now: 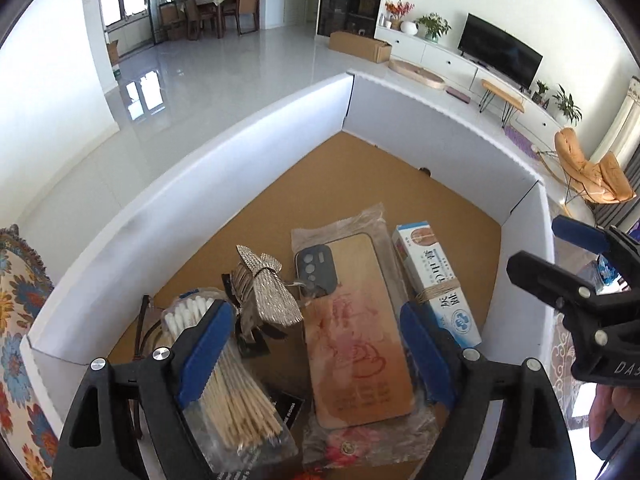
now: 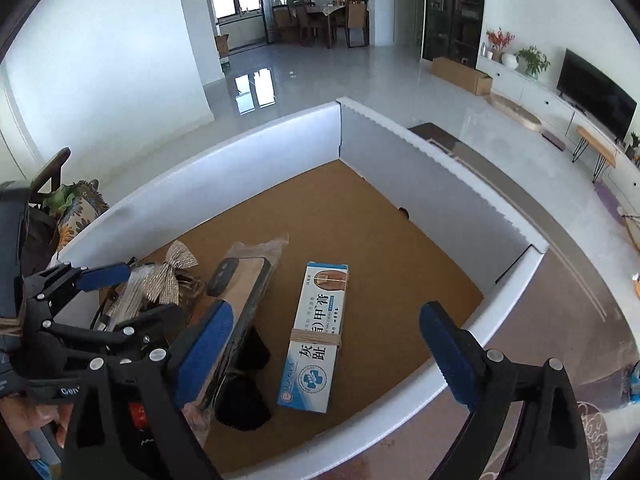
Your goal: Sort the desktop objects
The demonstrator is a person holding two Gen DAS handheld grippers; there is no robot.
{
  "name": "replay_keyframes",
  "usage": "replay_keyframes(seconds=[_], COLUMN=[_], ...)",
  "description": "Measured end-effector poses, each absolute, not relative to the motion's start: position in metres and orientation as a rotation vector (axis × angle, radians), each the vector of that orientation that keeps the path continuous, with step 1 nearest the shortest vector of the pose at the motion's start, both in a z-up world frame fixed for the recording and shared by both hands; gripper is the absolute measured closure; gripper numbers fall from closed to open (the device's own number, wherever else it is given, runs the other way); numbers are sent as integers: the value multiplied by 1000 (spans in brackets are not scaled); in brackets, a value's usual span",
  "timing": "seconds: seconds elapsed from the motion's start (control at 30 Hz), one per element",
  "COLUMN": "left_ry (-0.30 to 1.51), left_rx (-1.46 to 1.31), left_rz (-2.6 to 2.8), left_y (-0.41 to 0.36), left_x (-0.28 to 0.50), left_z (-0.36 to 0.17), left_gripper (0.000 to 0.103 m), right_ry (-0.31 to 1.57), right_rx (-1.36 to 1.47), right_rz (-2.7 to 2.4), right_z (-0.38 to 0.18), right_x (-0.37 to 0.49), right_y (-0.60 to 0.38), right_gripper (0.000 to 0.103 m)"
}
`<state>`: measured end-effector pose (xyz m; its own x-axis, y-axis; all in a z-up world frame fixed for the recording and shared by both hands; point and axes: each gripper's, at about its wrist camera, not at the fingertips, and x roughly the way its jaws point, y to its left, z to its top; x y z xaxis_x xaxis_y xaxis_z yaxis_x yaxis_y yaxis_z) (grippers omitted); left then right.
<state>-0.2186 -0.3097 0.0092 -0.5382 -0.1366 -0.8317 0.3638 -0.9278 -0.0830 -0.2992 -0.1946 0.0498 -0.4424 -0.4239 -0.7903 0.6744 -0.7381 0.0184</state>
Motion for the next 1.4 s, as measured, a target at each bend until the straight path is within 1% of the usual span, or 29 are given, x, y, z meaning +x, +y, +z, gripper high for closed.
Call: replay_keyframes(seconds=[0.03,0.2,0.4,0.6,0.9,1.4], left_ry=[362,384,251,257,246,257], left_rx=[1290,1161,1042,981,951,940], left_rz=[-2507,-2518,-2504,-2497,-2501,-2442], left_y=[-306,-294,-277,-275,-268,-271], left_x=[-214,-188,-169,-159,-153,-144], left_z=[17,50,76,91,96,90], left_gripper=[14,13,13,13,12,12], right_ry=[415,466,396,381,406,440], right_rx=[1056,996,1007,1003,1000,1005], right_rz=[-2193,-2195,-2206,-2210,-2198,-2178], right_z=[55,69,79,85,83,72], right_x=[-290,-259,-246,-244,-240,-233], right_y=[-188,-172,-154,-153,-158,-163], right_gripper=[5,4,4,4,4,4])
